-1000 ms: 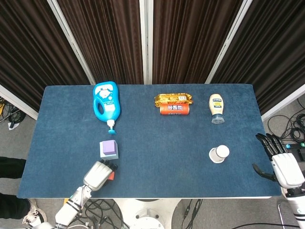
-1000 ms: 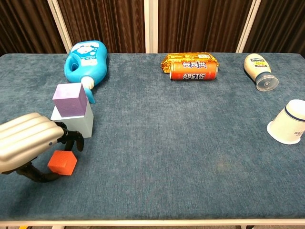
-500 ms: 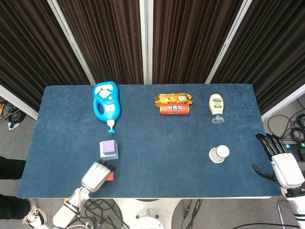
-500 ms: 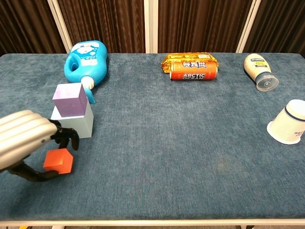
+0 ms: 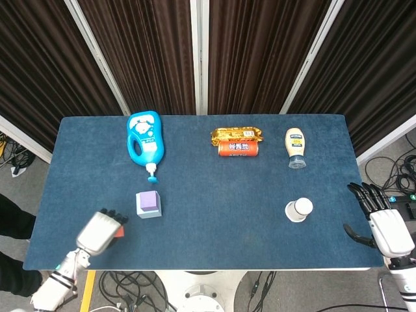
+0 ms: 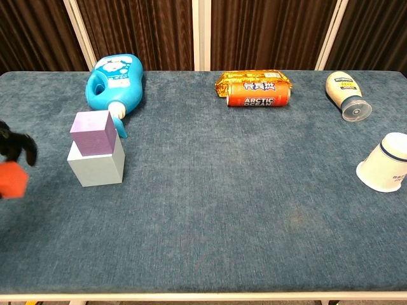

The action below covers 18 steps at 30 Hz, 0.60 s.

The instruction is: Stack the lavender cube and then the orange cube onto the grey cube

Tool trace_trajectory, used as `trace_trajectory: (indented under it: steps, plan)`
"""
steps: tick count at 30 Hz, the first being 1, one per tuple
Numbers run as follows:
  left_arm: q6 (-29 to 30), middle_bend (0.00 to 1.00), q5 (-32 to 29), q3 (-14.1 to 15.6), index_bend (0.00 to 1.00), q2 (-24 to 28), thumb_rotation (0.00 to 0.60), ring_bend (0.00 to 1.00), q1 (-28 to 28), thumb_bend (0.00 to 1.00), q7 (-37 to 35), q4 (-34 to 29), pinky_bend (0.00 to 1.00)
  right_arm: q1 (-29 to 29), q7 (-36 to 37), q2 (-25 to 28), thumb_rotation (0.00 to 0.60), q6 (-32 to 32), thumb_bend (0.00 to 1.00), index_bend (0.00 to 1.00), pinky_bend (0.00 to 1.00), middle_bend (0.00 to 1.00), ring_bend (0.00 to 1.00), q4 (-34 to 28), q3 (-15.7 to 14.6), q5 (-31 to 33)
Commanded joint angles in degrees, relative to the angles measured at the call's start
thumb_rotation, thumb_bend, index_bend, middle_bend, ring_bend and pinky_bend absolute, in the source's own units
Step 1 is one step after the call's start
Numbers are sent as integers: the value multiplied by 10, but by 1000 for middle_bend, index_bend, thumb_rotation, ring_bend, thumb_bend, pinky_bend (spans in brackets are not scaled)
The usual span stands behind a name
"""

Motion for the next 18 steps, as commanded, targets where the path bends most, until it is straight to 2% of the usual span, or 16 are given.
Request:
trace_trajectory:
  steps: [1, 8, 18]
  plan:
    - [-7, 637, -26, -23, 459, 26, 600, 450, -10, 285, 4, -15, 522, 0, -1, 0, 600, -1, 201, 32, 0, 82, 0, 0, 0, 0]
    - [-34, 638, -65, -84, 459, 68, 600, 450, -53, 285, -10, -39, 523, 2, -6, -2, 600, -6, 202, 31, 0, 82, 0, -1, -1, 1]
    - [-113, 637, -147, -130, 459, 100, 600, 450, -117, 285, -11, -112, 522, 3, -7, -1, 600, -7, 201, 32, 0, 82, 0, -2, 0, 2]
